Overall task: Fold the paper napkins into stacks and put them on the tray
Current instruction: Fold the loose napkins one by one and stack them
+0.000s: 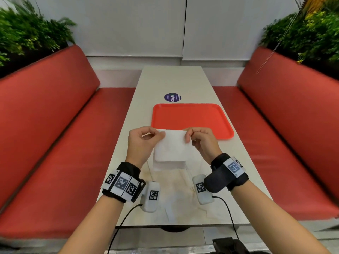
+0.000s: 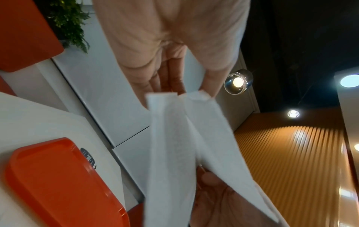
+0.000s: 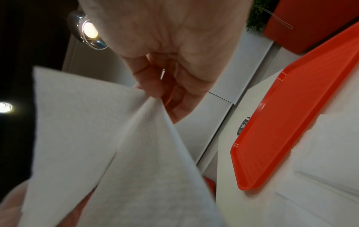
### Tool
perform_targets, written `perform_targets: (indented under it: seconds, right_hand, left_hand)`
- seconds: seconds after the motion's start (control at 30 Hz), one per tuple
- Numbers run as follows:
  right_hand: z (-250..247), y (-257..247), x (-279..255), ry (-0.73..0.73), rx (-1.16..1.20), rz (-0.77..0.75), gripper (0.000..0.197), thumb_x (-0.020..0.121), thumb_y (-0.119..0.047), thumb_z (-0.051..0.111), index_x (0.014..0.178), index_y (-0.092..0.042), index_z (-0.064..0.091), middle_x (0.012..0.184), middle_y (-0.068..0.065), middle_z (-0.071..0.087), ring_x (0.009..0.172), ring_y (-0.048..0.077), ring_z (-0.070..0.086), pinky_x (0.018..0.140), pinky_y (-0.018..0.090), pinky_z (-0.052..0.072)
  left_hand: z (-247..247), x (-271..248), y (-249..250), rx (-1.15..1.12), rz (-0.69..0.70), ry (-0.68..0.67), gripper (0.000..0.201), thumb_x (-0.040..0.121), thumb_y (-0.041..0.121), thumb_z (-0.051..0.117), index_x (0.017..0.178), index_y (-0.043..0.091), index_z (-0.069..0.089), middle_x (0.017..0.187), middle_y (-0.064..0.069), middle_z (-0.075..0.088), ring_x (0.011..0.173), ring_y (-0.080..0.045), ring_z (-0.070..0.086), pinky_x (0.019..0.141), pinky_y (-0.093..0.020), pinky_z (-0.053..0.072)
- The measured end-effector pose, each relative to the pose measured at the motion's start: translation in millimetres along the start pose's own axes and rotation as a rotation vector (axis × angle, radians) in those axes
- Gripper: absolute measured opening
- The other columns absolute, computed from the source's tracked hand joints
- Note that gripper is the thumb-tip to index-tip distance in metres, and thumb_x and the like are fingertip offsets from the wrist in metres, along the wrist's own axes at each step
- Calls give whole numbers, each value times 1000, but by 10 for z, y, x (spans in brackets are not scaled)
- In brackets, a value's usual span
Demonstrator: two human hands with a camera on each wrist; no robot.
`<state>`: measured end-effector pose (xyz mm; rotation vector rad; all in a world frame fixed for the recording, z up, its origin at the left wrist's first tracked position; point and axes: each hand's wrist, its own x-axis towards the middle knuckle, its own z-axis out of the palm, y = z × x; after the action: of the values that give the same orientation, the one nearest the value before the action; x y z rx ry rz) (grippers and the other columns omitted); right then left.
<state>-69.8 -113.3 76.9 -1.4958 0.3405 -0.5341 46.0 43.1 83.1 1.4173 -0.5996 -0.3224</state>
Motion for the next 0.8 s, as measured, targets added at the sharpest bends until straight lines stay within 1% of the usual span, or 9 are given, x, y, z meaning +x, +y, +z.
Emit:
perform_targets:
  seconds: [0.13,0.27,0.33,0.4,0.47,0.57,0.63,0.73,0.8]
  right_hand:
    - [-1,-50,9,-28,90,6,32,64,-3,39,69,3,70,92,16,65,83,22,56,71,25,45]
    - [3,-75,-4,-38,162,39,51,61,-1,38,98,4,72,105,17,70,94,21,62,74,26,53]
    - [-27,-40,-23,-89,203,82,63,64,-3,38,120,-8,67,115,21,66,98,28,61,79,35,52]
    - [-65,20,-48,-166,259,154,71,68,-5,40,135,-23,55,112,20,64,88,29,63,74,35,55]
    - [-66,83,-87,-191,336,249,69,73,-7,46,140,-26,48,103,15,64,75,27,66,66,32,57]
    - [-20,241,-156,-165,356,339,56,88,-1,58,139,-19,46,99,11,70,83,35,70,65,30,59]
    - [11,347,-201,-139,289,354,57,87,4,63,139,-14,48,90,4,67,86,31,66,65,26,59]
    - [46,398,-254,-126,197,343,60,83,9,67,135,-19,54,99,7,64,76,17,68,63,24,57]
    - [58,393,-278,-103,151,333,70,79,13,70,135,-26,53,98,8,63,71,18,66,60,24,56]
  left_hand:
    - [-17,57,34,34,44,21,27,75,-1,78,66,4,53,67,-5,52,65,-15,52,65,-25,49]
    - [-34,-14,28,-157,-143,-6,34,79,0,76,98,12,51,78,-10,70,70,-21,68,57,-28,53]
    - [-45,-59,-42,-150,-187,48,38,78,-1,76,107,12,53,77,-10,72,67,-19,69,55,-25,53]
    - [-47,-72,-114,-142,-238,110,38,77,2,77,108,12,57,84,-15,73,72,-21,70,61,-28,54]
    - [-34,-62,-161,-178,-338,139,34,79,2,76,108,11,60,90,-14,72,73,-20,69,58,-26,55]
    - [-7,-78,-206,-288,-483,99,19,84,0,69,103,1,64,87,-12,68,72,-18,68,57,-23,57]
    - [-19,-114,-250,-266,-534,11,11,87,6,68,97,1,67,85,-10,69,71,-16,67,59,-23,56]
    - [-38,-167,-316,-153,-527,-93,29,85,16,72,110,3,66,100,-14,74,82,-20,70,69,-32,55]
    - [-48,-205,-316,-144,-493,-104,37,83,16,75,117,12,62,107,-13,73,89,-22,72,70,-34,57]
